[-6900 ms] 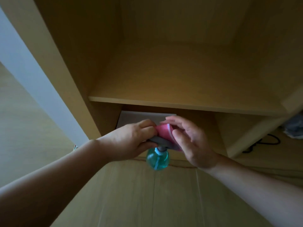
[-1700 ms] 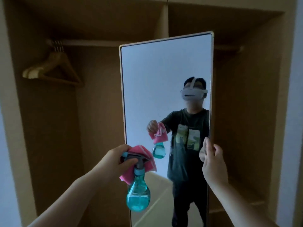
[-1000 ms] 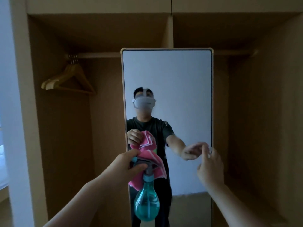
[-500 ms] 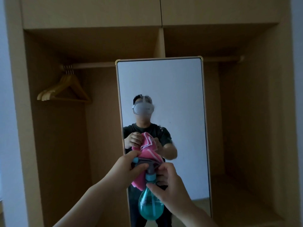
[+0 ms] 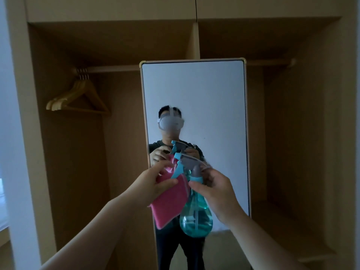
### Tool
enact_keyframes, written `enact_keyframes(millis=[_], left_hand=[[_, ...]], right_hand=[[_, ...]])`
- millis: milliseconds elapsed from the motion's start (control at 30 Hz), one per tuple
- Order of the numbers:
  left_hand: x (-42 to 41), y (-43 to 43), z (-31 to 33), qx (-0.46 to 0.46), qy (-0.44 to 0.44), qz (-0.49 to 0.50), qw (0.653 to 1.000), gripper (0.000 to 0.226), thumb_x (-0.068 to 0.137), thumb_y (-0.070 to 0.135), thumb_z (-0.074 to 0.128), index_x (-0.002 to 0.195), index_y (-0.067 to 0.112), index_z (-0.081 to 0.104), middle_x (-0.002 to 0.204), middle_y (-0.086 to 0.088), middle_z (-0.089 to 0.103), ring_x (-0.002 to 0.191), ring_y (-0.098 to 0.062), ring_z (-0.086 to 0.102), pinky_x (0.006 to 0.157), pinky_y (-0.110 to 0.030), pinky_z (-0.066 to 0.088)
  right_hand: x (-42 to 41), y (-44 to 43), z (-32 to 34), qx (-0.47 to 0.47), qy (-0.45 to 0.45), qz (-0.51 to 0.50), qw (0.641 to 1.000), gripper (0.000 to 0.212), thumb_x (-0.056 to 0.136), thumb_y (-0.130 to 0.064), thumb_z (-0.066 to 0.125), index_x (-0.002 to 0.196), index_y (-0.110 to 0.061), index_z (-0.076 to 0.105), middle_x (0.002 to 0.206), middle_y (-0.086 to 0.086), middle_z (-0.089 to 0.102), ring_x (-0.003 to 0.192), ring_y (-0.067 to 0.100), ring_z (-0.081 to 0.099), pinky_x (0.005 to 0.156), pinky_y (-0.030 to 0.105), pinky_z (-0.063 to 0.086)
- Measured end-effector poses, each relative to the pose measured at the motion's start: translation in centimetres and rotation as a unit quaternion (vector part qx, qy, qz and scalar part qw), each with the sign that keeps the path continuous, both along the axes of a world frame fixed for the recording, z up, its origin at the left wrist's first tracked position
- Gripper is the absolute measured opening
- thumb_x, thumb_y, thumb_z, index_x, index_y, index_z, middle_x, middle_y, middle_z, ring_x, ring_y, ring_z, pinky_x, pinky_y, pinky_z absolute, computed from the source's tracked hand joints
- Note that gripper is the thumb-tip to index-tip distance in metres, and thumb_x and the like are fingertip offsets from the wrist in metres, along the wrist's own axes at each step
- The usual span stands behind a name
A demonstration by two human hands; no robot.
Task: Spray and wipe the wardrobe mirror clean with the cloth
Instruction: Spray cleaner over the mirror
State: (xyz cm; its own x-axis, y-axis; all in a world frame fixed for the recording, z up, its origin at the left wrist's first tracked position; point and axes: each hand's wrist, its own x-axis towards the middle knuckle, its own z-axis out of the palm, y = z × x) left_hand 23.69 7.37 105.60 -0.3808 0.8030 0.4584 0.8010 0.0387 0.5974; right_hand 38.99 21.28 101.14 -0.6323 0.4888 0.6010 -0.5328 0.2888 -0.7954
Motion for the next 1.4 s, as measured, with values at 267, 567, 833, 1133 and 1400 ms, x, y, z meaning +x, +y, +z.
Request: enact_keyframes(millis=[267,567,833,1133,1400], left_hand=[[1.3,2.0,0.5,0.031,0.204,-0.019,0.978,0.028,0.096,0.031,0.054,0.081,0.009,0.064,0.074,-0.003,0.060,0.064,-0.008,0.050,0.059,-0.018,0.041],[1.8,3.1,1.9,0.033,0.143,0.013,0.989,0.029,0.087,0.034,0.067,0.114,0.033,0.057,0.083,0.021,0.055,0.073,0.007,0.054,0.057,-0.004,0.040],[1.1,2.7,4.4,0.028,0.165,0.072,0.983,0.024,0.089,0.025,0.062,0.112,0.029,0.058,0.090,0.011,0.054,0.077,-0.007,0.054,0.051,-0.011,0.039],[0.3,2.8,5.9,0.078,0.174,0.078,0.978,0.009,0.096,0.022,0.053,0.104,0.026,0.050,0.089,0.017,0.048,0.076,0.001,0.049,0.057,-0.014,0.037],[-0.3,2.2,6.7,0.080,0.192,0.085,0.974,0.010,0.096,0.022,0.053,0.105,0.026,0.052,0.085,0.018,0.052,0.075,-0.001,0.052,0.055,-0.017,0.039]], right_hand=[[-0.8,0.4,2.3,-0.026,-0.021,0.035,0.999,0.026,0.072,-0.020,0.078,0.096,-0.012,0.072,0.091,0.018,0.067,0.089,0.035,0.065,0.090,0.050,0.052],[0.2,0.0,4.7,-0.041,-0.032,0.069,0.996,0.034,0.079,-0.002,0.063,0.112,0.001,0.066,0.113,0.033,0.062,0.102,0.040,0.064,0.092,0.052,0.050],[3.3,3.8,10.9,-0.116,0.024,-0.143,0.983,0.028,0.083,0.007,0.058,0.070,-0.014,0.072,0.087,0.007,0.072,0.097,0.028,0.065,0.100,0.041,0.048],[6.9,7.0,14.2,-0.049,-0.023,-0.309,0.950,0.013,0.086,-0.012,0.058,0.093,-0.020,0.066,0.106,0.007,0.064,0.094,0.019,0.056,0.077,0.034,0.044],[6.6,6.7,14.9,-0.067,-0.013,-0.348,0.935,0.019,0.078,-0.006,0.054,0.094,-0.011,0.062,0.105,0.015,0.063,0.099,0.028,0.059,0.074,0.034,0.046]])
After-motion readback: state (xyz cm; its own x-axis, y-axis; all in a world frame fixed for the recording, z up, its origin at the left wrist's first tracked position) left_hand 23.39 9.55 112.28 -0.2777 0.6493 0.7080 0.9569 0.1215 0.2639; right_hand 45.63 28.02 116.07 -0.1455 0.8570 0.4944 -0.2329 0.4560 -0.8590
